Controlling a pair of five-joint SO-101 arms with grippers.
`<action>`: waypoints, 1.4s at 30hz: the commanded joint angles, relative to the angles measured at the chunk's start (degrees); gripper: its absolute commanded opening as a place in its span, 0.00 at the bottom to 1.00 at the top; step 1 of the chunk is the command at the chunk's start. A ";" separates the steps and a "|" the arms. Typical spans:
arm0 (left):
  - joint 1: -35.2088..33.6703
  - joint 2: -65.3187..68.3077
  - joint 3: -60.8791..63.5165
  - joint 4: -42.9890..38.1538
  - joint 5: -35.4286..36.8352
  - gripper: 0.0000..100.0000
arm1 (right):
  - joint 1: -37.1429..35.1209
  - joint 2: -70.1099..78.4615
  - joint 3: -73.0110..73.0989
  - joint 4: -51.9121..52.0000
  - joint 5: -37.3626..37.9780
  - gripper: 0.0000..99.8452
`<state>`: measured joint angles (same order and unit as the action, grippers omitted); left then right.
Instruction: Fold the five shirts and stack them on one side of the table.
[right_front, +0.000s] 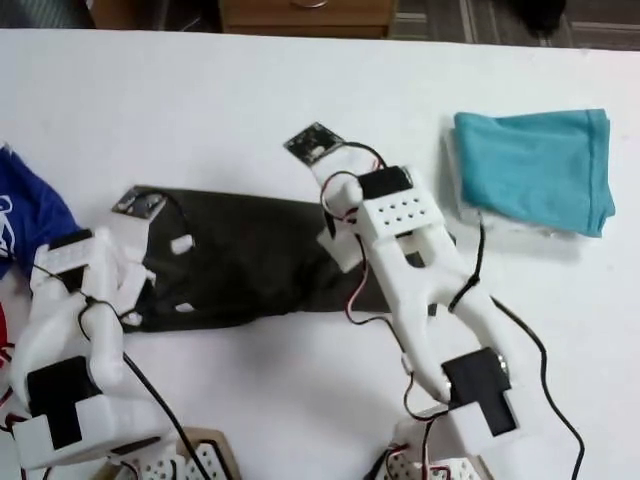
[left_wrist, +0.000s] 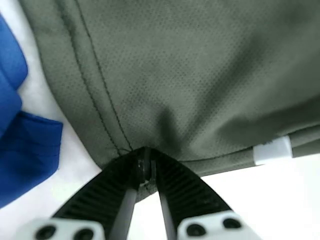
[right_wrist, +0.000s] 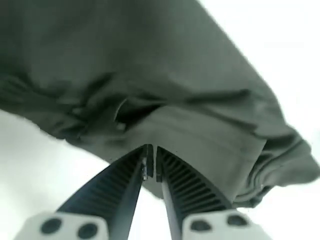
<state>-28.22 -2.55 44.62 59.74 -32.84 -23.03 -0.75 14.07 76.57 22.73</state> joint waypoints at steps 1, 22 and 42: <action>-0.70 0.62 -0.04 -2.99 -0.44 0.03 | -1.19 -3.03 1.05 1.01 0.09 0.02; -0.70 0.62 0.04 -2.99 -0.44 0.03 | -10.77 0.92 6.33 -11.47 -0.53 0.02; -0.70 0.62 -0.04 -2.99 -0.44 0.03 | -16.40 6.73 8.26 -8.04 -0.09 0.02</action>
<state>-28.22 -2.55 44.62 59.74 -32.84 -39.03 7.60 22.59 65.67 22.73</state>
